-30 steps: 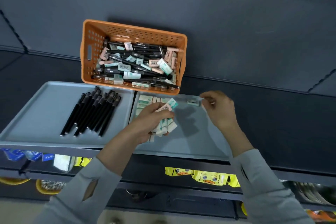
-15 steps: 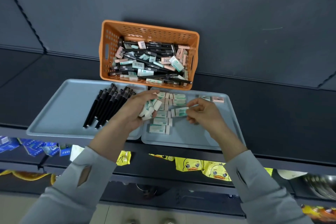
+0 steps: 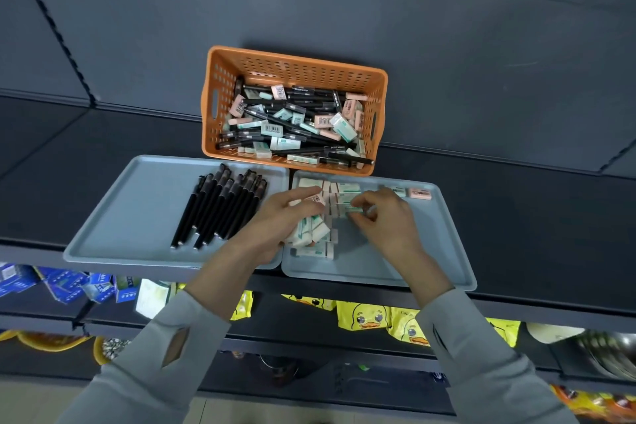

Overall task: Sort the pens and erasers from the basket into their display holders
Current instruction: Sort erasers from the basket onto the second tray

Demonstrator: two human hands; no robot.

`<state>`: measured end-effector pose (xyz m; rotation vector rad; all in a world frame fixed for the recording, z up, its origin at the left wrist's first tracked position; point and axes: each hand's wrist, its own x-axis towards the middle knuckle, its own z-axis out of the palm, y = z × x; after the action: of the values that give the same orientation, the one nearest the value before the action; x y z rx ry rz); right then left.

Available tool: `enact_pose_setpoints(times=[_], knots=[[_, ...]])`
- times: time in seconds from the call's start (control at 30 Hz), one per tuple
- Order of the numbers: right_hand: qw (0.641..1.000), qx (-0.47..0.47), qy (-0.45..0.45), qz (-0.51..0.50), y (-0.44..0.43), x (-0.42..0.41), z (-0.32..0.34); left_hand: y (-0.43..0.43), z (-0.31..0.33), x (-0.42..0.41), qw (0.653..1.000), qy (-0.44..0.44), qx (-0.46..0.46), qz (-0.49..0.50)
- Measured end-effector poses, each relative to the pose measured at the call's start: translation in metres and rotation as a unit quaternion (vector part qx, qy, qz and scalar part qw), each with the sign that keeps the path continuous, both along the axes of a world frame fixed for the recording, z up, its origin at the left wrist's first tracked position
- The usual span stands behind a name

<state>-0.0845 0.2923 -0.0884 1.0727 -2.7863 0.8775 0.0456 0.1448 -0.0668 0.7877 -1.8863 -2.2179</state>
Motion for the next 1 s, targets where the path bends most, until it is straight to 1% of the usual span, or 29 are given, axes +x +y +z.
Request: enact_pose_setpoints(times=[0.03,0.07,0.1,0.13,0.17,0.2,0.27,0.3,0.33,0.37,0.4,0.47,0.5,0.57,0.6,0.67,0.7,0.73,0.77,0.8,0.87,0.9,0.93,1.0], knots=[[0.999,-0.039,-0.010,-0.004,0.000,0.002,0.004,0.001,-0.001,-0.002,0.999,-0.009,-0.034,-0.012],[0.994,-0.090,-0.056,0.000,-0.001,0.004,0.009,0.004,0.000,-0.003,0.998,-0.009,-0.062,-0.025],[0.981,-0.138,-0.134,0.014,-0.003,0.007,0.015,0.006,0.000,-0.005,0.996,-0.001,-0.083,-0.044],[0.960,-0.173,-0.218,0.035,-0.004,0.010,0.022,0.009,0.000,-0.008,0.992,0.016,-0.102,-0.067],[0.938,-0.190,-0.283,0.056,-0.005,0.012,0.027,0.011,-0.001,-0.012,0.988,0.032,-0.121,-0.087],[0.924,-0.197,-0.320,0.073,-0.006,0.013,0.031,0.014,0.000,-0.015,0.984,0.041,-0.141,-0.102],[0.912,-0.218,-0.340,0.071,-0.003,0.008,0.036,0.017,0.000,-0.023,0.982,0.032,-0.163,-0.092],[0.910,-0.234,-0.340,0.049,0.002,0.003,0.036,0.018,-0.001,-0.026,0.987,0.020,-0.142,-0.073],[0.909,-0.248,-0.334,0.014,0.009,-0.004,0.034,0.018,0.000,-0.029,0.995,0.008,-0.089,-0.051],[0.914,-0.253,-0.315,-0.031,0.019,-0.013,0.030,0.018,0.003,-0.030,1.000,0.001,-0.007,-0.024],[0.927,-0.242,-0.274,-0.079,0.030,-0.025,0.025,0.018,0.006,-0.031,0.996,-0.004,0.085,0.005],[0.957,-0.177,-0.166,-0.160,0.055,-0.045,0.017,0.016,0.010,-0.033,0.968,-0.005,0.244,0.057],[0.962,-0.150,-0.128,-0.189,0.066,-0.053,0.014,0.016,0.012,-0.034,0.948,-0.001,0.309,0.078],[0.965,-0.129,-0.071,-0.216,0.080,-0.061,0.011,0.017,0.014,-0.038,0.914,0.015,0.394,0.097],[0.971,-0.119,-0.035,-0.205,0.083,-0.062,0.011,0.019,0.015,-0.041,0.905,0.021,0.414,0.093],[0.988,-0.079,0.020,-0.133,0.082,-0.062,0.010,0.024,0.018,-0.045,0.901,0.022,0.427,0.076],[0.994,-0.060,0.014,-0.090,0.080,-0.060,0.010,0.028,0.020,-0.046,0.902,0.021,0.425,0.068],[0.997,-0.050,-0.012,-0.063,0.078,-0.061,0.008,0.030,0.021,-0.048,0.904,0.020,0.422,0.064],[0.996,-0.056,-0.040,-0.055,0.079,-0.062,0.008,0.032,0.022,-0.049,0.905,0.021,0.420,0.060],[0.993,-0.076,-0.053,-0.070,0.081,-0.066,0.008,0.033,0.022,-0.049,0.907,0.025,0.418,0.057],[0.987,-0.103,-0.035,-0.118,0.091,-0.077,0.008,0.035,0.022,-0.050,0.909,0.031,0.411,0.054],[0.987,-0.091,-0.023,-0.127,0.096,-0.081,0.008,0.036,0.022,-0.049,0.912,0.031,0.405,0.055],[0.991,-0.062,-0.017,-0.115,0.099,-0.083,0.009,0.036,0.021,-0.050,0.915,0.030,0.398,0.057],[0.999,-0.002,-0.023,-0.035,0.096,-0.082,0.008,0.039,0.022,-0.051,0.922,0.025,0.381,0.061]])
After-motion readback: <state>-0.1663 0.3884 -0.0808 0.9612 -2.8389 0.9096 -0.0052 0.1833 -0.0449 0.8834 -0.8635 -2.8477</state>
